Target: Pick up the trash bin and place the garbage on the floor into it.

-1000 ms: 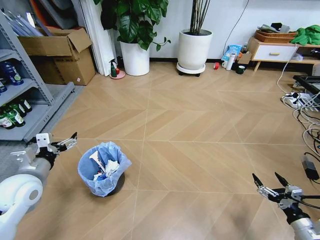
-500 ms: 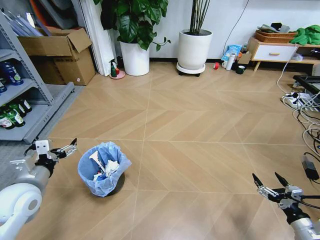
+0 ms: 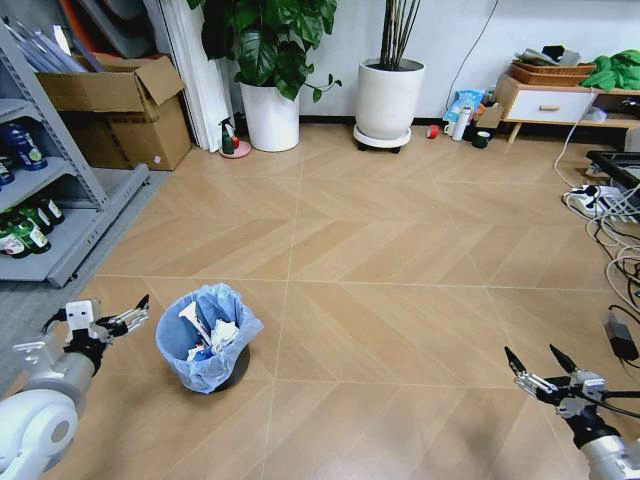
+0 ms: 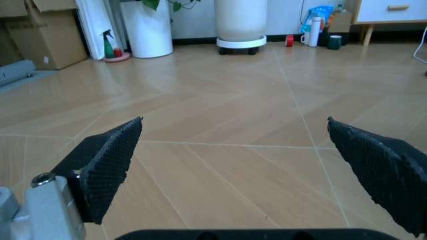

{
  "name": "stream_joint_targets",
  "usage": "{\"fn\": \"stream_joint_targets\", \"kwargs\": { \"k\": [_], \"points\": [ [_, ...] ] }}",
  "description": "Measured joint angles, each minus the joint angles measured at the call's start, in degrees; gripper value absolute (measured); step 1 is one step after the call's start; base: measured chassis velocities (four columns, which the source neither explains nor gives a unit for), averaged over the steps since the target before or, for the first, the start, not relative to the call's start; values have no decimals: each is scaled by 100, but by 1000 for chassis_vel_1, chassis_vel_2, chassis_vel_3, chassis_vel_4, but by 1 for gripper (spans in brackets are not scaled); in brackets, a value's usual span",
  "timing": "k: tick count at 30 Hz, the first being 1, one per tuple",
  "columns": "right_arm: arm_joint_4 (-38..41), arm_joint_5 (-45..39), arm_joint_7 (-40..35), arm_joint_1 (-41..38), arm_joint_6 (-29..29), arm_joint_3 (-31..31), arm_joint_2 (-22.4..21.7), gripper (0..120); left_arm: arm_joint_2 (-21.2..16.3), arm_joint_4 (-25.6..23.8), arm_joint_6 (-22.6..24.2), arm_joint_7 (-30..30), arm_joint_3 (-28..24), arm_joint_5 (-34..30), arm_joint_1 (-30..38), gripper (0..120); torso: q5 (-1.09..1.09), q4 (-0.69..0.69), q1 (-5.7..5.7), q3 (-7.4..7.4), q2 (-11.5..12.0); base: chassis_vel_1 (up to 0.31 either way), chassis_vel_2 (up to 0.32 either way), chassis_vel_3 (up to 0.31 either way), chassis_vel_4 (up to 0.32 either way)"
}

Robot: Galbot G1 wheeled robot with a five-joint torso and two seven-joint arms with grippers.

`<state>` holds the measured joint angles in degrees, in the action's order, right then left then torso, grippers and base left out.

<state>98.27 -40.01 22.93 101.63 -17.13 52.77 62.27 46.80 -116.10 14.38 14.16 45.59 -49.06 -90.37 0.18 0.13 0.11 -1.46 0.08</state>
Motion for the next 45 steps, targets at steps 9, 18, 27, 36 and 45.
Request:
{"fn": "stream_joint_targets", "kwargs": {
  "k": [9,18,27,36,45],
  "points": [
    [0,0,0,0,0,0,0,100,-3,4,1,0,-2,0,9,100,-1,0,0,0,0,0,0,0,0],
    [0,0,0,0,0,0,0,100,-6,8,4,0,-7,0,13,100,0,0,0,0,0,0,0,0,0],
    [0,0,0,0,0,0,0,100,-9,8,7,1,-11,-3,16,100,0,0,0,0,0,0,0,0,0],
    [0,0,0,0,0,0,0,100,-10,8,7,4,-13,-6,18,100,0,0,0,0,0,0,0,0,0],
    [0,0,0,0,0,0,0,100,-10,8,7,8,-14,-7,18,100,0,0,0,0,0,0,0,0,0]
  ]
}}
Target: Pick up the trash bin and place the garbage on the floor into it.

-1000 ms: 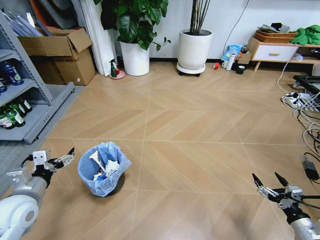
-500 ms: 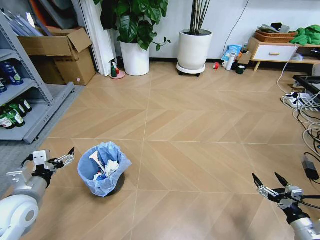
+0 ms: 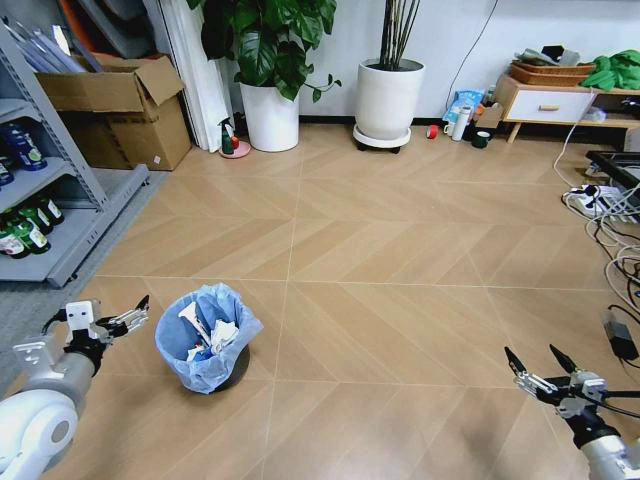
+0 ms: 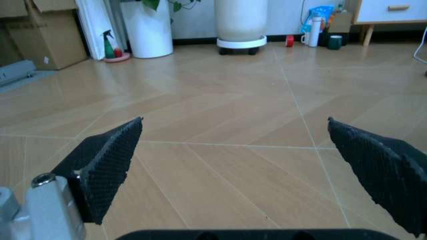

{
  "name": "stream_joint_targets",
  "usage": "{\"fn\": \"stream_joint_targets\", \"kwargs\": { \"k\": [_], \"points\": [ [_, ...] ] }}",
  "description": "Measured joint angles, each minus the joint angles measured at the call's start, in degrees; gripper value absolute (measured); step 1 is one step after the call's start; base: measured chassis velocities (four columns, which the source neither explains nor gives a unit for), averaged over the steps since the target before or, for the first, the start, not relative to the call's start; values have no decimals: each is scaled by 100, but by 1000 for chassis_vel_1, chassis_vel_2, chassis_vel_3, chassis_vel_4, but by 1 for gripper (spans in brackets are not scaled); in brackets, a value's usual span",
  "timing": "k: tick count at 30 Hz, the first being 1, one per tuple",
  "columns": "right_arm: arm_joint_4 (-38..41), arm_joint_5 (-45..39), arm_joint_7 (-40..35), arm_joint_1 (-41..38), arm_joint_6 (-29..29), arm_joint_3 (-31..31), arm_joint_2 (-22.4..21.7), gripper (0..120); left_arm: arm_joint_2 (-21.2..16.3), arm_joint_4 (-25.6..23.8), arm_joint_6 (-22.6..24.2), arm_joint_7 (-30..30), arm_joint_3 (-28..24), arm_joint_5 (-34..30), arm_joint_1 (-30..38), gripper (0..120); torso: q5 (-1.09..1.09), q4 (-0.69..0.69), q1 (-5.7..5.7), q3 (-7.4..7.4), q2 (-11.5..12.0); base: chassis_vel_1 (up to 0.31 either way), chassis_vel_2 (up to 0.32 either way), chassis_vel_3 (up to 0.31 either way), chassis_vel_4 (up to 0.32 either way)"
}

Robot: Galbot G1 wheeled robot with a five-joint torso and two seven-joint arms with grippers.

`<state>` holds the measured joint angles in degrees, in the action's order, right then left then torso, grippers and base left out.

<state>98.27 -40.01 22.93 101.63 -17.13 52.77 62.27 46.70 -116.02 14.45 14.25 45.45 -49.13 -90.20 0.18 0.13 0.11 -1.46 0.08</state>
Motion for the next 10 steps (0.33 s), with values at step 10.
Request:
{"fn": "stream_joint_targets", "kwargs": {
  "k": [10],
  "points": [
    [0,0,0,0,0,0,0,100,0,0,0,1,0,0,0,100,0,0,0,0,0,0,0,0,0]
  ]
}}
